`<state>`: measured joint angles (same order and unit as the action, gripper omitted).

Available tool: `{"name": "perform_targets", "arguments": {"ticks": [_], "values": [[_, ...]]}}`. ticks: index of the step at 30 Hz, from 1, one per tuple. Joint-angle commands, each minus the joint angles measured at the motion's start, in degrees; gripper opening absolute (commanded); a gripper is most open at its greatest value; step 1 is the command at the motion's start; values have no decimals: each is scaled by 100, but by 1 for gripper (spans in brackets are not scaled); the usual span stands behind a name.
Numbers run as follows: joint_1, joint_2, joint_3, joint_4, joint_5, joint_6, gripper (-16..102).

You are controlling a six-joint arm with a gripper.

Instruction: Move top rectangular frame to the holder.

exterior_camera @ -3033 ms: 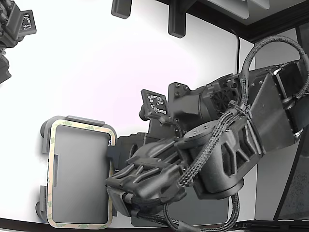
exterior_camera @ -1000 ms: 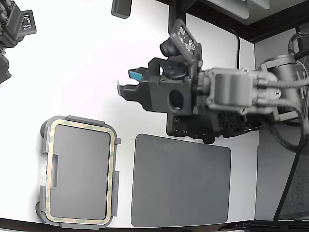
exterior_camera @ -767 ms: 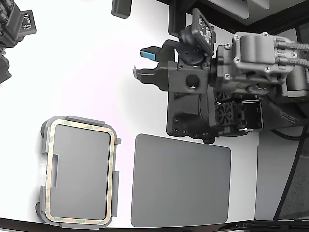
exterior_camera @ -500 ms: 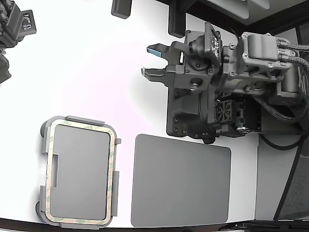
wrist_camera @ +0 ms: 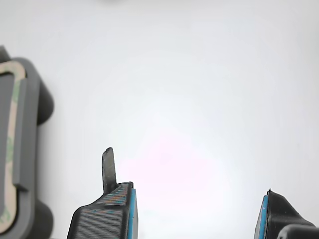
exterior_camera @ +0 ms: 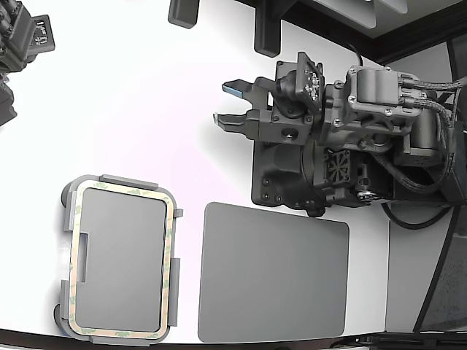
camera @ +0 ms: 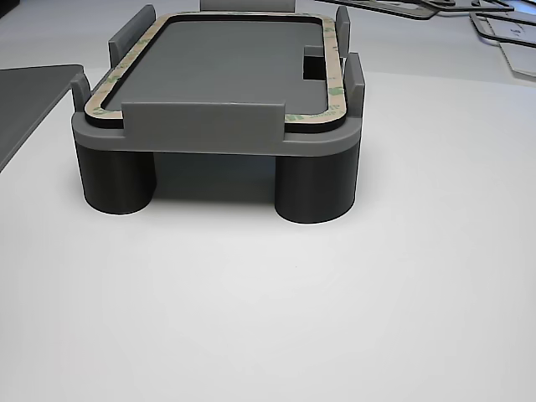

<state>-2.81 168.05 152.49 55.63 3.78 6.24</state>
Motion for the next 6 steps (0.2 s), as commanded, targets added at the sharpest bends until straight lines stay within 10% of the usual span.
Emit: {"name": "perform_targets", "arguments": {"ticks": [1,6], "values": [[-70,123,-132,-26,9,0,100],[-70,123,-132,-26,9,0,100]]}}
